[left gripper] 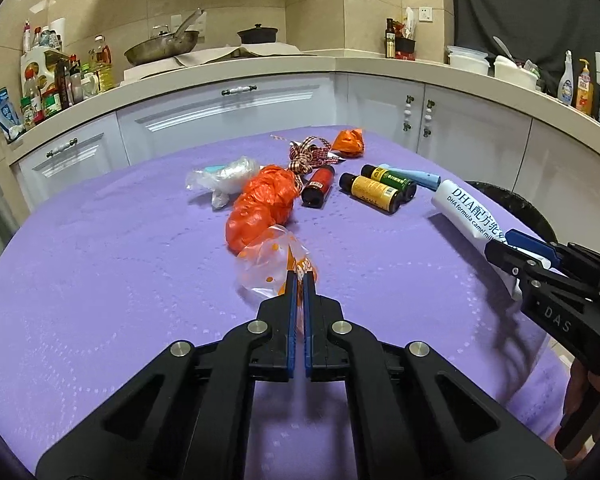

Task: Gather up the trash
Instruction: 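Grasp the white DHA tube with the right gripper while the left gripper grasps the clear snack bag, then carry both items to the bin and open both grippers to drop them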

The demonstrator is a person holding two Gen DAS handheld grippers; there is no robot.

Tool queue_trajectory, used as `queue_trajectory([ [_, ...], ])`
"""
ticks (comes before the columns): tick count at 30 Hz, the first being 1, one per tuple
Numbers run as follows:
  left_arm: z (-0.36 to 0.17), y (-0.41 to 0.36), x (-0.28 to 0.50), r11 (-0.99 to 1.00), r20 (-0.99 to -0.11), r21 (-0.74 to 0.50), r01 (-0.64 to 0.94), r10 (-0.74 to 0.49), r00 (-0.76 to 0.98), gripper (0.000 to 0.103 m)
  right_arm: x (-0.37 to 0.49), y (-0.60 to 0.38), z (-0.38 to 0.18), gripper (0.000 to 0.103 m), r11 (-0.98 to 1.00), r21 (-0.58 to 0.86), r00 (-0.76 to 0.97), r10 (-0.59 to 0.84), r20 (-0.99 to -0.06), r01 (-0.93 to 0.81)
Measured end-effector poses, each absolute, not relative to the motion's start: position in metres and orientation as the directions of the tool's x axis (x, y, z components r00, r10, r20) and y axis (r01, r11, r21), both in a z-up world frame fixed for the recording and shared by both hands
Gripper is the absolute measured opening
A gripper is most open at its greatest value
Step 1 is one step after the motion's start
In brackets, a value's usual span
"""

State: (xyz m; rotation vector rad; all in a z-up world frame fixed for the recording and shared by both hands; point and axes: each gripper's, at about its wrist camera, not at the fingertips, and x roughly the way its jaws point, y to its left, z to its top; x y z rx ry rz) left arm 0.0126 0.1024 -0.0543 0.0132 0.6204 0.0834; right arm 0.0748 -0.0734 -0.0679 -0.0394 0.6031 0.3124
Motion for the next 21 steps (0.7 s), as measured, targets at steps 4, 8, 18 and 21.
queue_trajectory([
  [4,-0.047,0.097,0.008,0.998,-0.565,0.032,-0.062,0.069,0.822,0.003,0.074,-0.08,-0.065,0.029,0.956,0.055,0.788,0.268,-0.555,-0.287],
  [8,-0.036,0.086,0.007,0.999,-0.542,0.027,-0.033,0.043,0.839,0.003,0.075,-0.088,-0.061,0.029,0.963,0.054,0.8,0.25,-0.546,-0.265],
  [18,-0.022,0.03,0.038,0.994,-0.517,0.012,0.108,-0.086,0.852,0.003,0.087,-0.143,-0.05,0.029,0.988,0.062,0.841,0.152,-0.519,-0.139],
  [21,-0.019,0.007,0.054,0.988,-0.508,0.018,0.155,-0.125,0.852,0.003,0.092,-0.162,-0.048,0.029,0.994,0.062,0.851,0.111,-0.513,-0.093],
])
